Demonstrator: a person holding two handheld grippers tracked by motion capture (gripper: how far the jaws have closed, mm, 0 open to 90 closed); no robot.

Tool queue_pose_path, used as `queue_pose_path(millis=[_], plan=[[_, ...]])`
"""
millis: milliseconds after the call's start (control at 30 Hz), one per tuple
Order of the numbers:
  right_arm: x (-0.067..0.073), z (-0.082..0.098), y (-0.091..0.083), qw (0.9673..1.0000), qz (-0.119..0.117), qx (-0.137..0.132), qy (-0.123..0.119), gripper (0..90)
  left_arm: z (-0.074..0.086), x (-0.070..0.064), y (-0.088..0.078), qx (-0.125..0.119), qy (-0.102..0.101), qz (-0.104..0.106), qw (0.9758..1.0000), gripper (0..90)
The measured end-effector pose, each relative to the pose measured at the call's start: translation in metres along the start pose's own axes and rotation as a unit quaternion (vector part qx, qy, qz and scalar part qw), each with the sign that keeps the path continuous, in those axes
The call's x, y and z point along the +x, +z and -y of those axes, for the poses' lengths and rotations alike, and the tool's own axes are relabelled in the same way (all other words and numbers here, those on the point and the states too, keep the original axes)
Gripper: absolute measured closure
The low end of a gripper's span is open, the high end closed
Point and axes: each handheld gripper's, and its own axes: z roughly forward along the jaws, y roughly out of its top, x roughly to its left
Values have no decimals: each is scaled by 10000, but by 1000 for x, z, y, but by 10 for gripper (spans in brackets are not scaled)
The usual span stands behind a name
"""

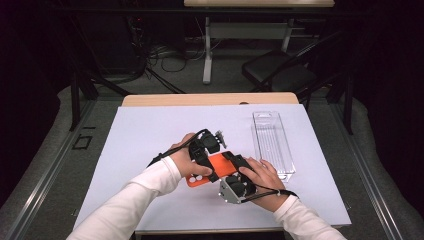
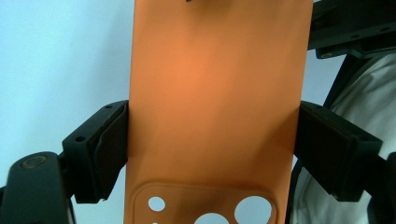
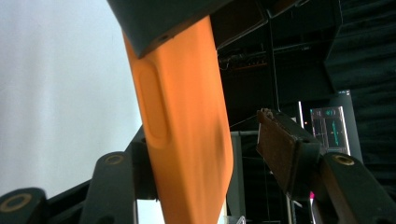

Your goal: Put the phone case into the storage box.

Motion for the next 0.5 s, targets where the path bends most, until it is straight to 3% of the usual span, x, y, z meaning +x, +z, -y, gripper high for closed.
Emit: queue_pose_path(millis=[233, 500], plan=[[1, -1, -1, 9999, 59, -100, -111, 457, 0, 0, 0, -11, -17, 10, 10000, 152], [3, -1, -2, 9995, 69, -110, -276, 536, 0, 0, 1, 0, -8, 40, 10000, 154]])
